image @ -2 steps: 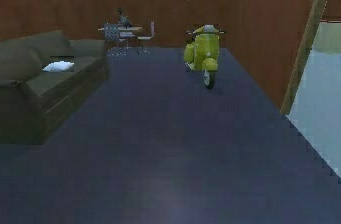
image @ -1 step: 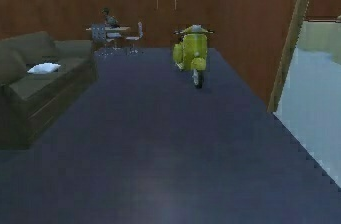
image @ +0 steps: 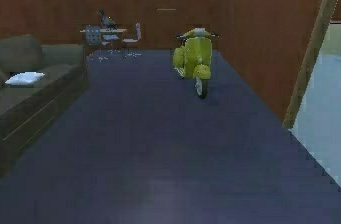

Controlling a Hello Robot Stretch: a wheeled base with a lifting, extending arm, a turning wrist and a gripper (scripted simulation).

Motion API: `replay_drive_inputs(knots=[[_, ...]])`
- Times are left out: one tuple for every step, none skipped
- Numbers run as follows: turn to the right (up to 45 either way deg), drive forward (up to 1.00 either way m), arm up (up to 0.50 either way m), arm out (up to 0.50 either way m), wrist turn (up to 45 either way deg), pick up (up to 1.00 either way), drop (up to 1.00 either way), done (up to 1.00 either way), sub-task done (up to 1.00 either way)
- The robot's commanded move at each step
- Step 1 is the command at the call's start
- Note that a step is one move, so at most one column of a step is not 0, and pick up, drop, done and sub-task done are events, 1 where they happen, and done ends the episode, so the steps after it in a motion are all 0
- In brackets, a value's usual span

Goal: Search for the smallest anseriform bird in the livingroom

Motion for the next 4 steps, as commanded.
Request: replay_drive_inputs(knots=[[-9.0,0.00,0.00,0.00,0.0,0.00,0.00,0.00,0.00],[0.0,1.00,0.00,0.00,0.0,0.00,0.00,0.00,0.00],[0.0,1.00,0.00,0.00,0.0,0.00,0.00,0.00,0.00],[-3.0,0.00,0.00,0.00,0.0,0.00,0.00,0.00,0.00]])
